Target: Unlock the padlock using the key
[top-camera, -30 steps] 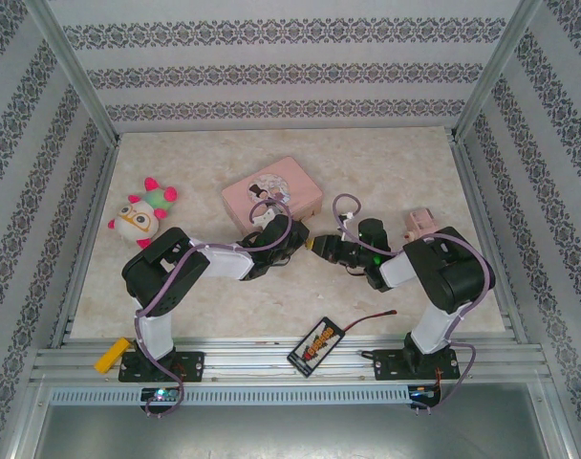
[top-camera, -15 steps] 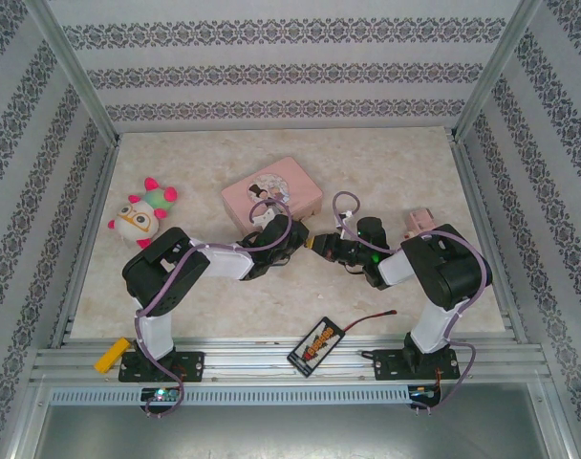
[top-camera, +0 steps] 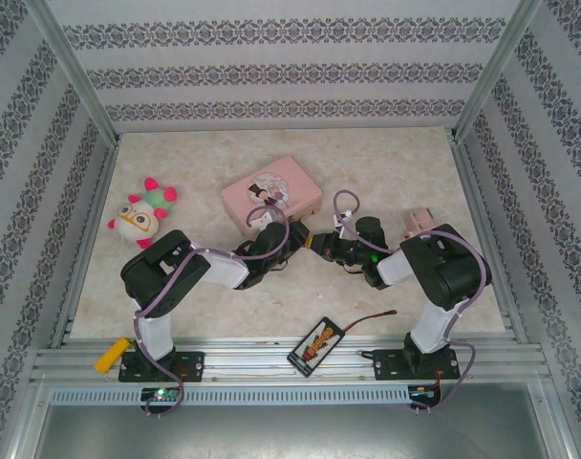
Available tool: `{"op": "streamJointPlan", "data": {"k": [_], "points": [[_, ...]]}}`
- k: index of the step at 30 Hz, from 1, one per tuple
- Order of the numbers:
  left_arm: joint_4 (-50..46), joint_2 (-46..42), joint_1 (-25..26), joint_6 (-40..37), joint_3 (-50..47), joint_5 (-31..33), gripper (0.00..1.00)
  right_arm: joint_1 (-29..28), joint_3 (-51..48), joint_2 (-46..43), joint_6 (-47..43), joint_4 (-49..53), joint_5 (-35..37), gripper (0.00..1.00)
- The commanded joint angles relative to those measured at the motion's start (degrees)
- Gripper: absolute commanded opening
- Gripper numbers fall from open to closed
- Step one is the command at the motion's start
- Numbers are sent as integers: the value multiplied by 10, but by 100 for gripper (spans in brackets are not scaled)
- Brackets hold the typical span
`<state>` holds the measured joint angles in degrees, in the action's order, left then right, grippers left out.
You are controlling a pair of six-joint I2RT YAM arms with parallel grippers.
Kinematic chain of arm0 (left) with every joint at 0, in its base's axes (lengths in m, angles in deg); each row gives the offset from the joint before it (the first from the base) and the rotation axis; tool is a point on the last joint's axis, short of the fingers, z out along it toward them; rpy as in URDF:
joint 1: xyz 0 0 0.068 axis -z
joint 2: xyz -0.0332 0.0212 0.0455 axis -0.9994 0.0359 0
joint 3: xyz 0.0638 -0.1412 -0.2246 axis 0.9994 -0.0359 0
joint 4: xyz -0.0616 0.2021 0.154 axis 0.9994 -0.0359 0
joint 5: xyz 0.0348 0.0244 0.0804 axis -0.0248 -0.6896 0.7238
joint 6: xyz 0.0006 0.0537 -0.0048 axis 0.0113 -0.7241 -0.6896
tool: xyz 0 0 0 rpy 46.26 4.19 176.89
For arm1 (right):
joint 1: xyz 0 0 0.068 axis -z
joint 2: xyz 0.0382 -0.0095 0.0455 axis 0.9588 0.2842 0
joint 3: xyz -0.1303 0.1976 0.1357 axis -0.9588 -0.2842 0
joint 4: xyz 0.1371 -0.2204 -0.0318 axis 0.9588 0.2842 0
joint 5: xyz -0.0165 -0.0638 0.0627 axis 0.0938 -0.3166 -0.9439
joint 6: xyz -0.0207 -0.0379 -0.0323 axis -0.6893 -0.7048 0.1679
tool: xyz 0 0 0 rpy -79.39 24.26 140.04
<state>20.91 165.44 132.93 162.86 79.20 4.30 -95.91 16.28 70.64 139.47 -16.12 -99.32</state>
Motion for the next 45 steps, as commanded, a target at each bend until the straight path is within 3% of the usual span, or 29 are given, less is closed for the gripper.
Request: {"op": "streamJointPlan", "data": {"k": [1, 23, 27, 33, 38, 45], "points": [[60, -8, 10, 18, -29, 12, 39, -5, 23, 9, 12, -40, 12, 0], [99, 18, 7, 29, -32, 10, 12, 2, 31, 11, 32, -43, 6, 0], [94, 20, 7, 23, -26, 1, 0, 1, 37, 12, 43, -46, 9, 4], [80, 10, 7, 4, -24, -3, 0, 4, 35, 5, 51, -41, 19, 5], [55, -9, 7, -15, -23, 5, 0, 5, 19, -15, 34, -18, 29, 15], [33, -14, 7, -26, -9, 0, 0, 4, -1, -97, -41, 106, 72, 25]]}}
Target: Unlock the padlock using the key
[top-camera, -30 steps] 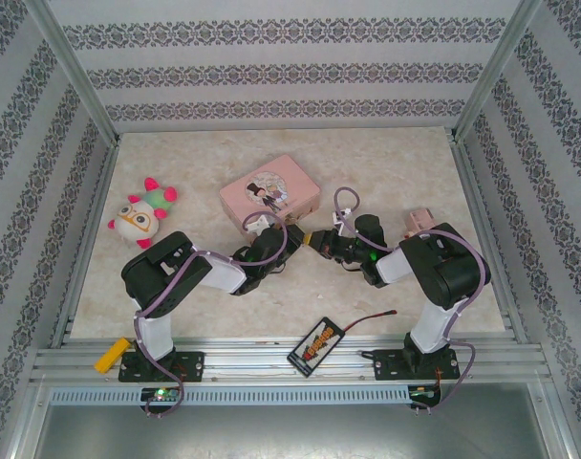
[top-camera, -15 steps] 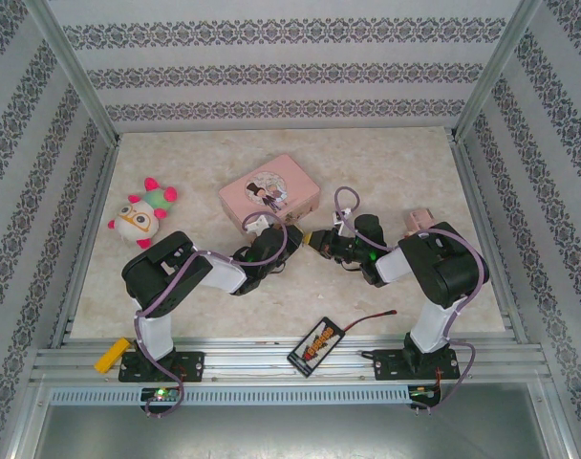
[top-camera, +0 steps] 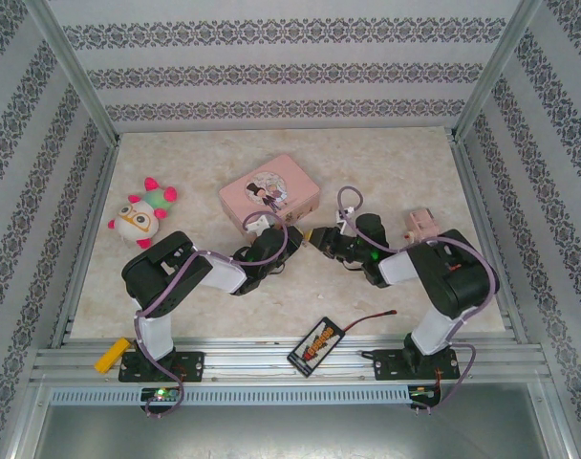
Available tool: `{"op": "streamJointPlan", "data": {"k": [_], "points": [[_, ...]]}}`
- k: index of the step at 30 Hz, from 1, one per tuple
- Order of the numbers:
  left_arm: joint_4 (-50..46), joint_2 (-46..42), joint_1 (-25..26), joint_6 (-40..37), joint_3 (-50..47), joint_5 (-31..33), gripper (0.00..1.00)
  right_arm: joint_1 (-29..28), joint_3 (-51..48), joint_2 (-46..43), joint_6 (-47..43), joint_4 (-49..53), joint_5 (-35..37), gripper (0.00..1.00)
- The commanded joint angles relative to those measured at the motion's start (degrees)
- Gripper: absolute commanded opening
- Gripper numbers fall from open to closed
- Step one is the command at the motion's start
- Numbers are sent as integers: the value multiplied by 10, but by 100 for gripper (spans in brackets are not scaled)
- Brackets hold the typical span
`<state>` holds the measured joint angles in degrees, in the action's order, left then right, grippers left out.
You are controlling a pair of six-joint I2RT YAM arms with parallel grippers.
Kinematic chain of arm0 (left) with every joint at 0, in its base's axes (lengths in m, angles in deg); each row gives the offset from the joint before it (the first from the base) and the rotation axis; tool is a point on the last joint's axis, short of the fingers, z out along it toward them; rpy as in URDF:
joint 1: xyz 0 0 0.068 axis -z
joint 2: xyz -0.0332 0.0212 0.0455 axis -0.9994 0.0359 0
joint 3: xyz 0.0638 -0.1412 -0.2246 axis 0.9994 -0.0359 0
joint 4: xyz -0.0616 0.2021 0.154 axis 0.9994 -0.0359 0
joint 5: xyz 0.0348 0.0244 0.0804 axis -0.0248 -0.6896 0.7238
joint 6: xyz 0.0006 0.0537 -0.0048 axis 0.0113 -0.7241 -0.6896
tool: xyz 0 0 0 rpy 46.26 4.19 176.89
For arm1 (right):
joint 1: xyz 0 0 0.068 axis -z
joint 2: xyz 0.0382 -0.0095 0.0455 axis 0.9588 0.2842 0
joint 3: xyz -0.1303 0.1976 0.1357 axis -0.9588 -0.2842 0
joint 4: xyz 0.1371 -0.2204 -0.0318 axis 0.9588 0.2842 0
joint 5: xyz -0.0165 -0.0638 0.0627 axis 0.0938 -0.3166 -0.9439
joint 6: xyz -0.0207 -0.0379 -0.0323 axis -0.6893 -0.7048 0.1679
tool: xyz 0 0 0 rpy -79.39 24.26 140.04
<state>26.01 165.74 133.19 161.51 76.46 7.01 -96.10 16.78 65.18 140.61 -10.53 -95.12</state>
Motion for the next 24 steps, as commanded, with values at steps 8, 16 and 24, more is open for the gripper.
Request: {"op": "streamJointPlan", "data": {"k": [8, 16, 24], "points": [[-51, -25, 4, -2, 29, -33, 0, -16, 35, -175, -215, 339, 131, 33], [-64, -22, 1, -6, 41, -52, 0, -5, 82, -200, -262, 437, 138, 36], [-58, -10, 0, -10, 42, -59, 0, 51, 137, -79, -187, 362, -5, 33]]}}
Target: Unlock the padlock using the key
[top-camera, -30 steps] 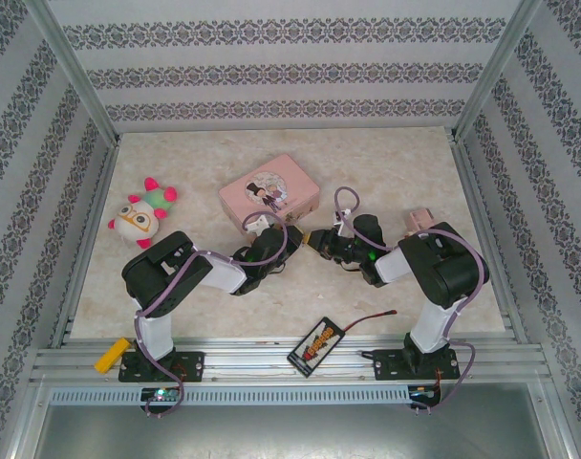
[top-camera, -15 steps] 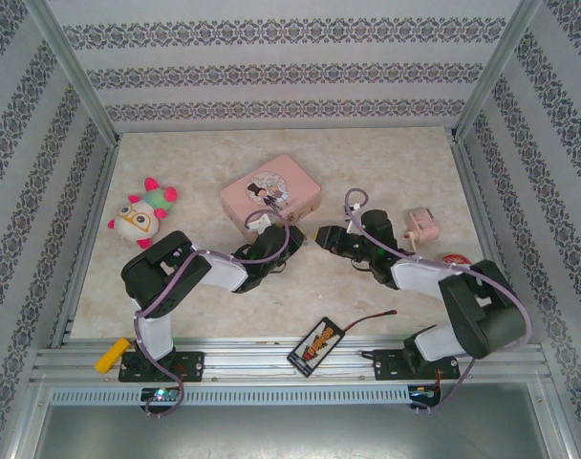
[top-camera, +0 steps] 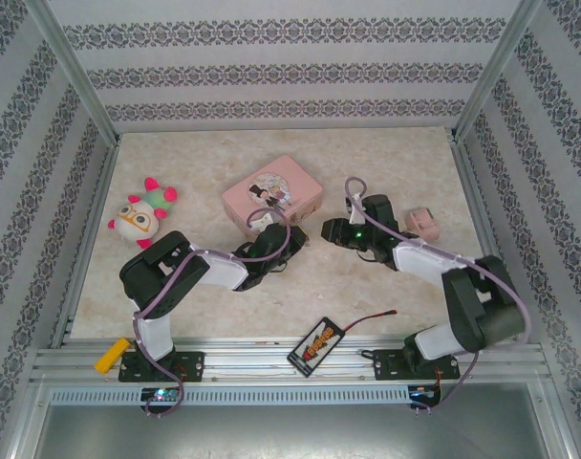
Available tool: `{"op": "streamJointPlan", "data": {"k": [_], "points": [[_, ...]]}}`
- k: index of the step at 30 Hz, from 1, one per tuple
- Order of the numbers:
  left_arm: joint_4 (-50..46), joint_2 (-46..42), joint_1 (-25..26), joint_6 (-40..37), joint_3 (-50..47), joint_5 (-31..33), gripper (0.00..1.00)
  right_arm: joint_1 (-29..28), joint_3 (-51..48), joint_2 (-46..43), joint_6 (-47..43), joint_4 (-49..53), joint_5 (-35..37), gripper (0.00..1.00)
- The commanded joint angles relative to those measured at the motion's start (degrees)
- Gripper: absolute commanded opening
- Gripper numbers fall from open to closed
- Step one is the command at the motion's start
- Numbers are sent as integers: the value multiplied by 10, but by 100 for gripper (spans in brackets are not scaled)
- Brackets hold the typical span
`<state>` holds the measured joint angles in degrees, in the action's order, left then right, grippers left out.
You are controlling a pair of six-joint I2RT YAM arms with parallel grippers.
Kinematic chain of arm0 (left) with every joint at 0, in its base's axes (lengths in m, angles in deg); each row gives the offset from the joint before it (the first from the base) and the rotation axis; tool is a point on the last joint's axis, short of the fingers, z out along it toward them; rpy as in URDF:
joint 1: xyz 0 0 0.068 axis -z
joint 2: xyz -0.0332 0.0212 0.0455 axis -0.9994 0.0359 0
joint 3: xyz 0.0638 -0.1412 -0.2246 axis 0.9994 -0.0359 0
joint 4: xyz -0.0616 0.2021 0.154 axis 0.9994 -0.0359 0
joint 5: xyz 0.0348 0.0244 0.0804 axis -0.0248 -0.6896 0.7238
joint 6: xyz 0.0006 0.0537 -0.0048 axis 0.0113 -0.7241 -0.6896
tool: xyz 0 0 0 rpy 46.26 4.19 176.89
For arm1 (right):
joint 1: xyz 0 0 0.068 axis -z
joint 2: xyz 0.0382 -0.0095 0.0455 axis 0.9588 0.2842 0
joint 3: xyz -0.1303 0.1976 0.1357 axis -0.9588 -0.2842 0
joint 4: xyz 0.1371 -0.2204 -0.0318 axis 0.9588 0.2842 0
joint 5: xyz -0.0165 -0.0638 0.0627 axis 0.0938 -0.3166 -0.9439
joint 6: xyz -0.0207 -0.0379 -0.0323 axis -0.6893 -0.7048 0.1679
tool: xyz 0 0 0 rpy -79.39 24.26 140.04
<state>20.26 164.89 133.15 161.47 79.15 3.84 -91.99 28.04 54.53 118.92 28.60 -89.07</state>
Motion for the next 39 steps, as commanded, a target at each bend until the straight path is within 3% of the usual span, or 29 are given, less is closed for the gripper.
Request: {"op": "streamJointPlan", "data": {"k": [1, 11, 39], "points": [[2, -1, 0, -10, 15, -26, 0, 10, 31, 40, 37, -33, -70, 33], [29, 14, 1, -4, 19, -21, 0, 10, 23, 112, 107, -142, -129, 30], [67, 34, 1, 22, 15, -17, 5, -1, -63, 254, 313, -532, -178, 24]]}}
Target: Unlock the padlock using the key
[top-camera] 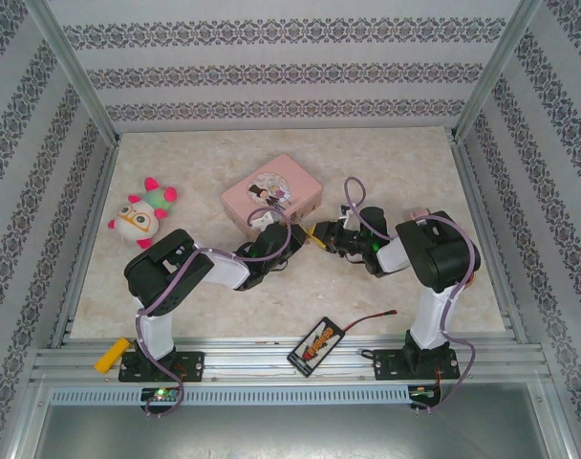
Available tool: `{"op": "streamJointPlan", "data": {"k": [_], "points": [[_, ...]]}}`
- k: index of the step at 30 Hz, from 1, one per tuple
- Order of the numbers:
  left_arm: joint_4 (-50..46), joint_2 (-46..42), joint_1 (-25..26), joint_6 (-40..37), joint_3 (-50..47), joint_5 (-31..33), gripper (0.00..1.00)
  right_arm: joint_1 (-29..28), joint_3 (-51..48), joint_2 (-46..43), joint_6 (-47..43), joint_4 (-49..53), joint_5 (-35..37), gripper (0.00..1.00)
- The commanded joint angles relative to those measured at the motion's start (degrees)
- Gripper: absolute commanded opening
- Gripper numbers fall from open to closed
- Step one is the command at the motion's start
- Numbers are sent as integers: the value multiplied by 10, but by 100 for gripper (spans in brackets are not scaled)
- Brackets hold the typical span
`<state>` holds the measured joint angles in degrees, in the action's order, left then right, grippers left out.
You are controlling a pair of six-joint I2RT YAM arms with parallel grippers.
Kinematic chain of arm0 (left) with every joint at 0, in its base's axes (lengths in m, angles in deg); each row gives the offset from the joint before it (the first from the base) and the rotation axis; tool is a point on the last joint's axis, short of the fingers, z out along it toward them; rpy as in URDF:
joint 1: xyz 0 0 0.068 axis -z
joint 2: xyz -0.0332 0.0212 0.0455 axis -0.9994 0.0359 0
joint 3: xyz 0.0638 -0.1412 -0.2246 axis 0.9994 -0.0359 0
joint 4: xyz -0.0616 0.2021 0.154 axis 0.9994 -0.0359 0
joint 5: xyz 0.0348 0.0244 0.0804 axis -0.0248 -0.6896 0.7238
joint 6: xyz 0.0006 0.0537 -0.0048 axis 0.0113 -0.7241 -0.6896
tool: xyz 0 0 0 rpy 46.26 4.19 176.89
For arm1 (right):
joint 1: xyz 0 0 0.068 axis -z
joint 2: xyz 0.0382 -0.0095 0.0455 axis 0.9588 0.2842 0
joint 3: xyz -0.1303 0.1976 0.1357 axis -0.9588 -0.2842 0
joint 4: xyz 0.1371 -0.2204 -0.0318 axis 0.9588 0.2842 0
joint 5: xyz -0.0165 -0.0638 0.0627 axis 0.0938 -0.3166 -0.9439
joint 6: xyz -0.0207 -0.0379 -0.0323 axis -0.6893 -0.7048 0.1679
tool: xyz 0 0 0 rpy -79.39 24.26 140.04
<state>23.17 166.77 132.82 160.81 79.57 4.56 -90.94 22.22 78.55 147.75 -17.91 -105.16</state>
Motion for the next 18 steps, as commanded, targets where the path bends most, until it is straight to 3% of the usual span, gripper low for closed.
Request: {"op": "streamJointPlan", "data": {"k": [1, 7, 18], "points": [[38, 15, 4, 29, 11, -23, 6, -12, -8, 13, 28, -75, -18, 24], [50, 22, 4, 35, 10, -23, 7, -16, -19, 11, 44, -102, -18, 24], [65, 23, 4, 39, 4, -17, 27, -18, -20, 24, 64, -131, -18, 21]]}}
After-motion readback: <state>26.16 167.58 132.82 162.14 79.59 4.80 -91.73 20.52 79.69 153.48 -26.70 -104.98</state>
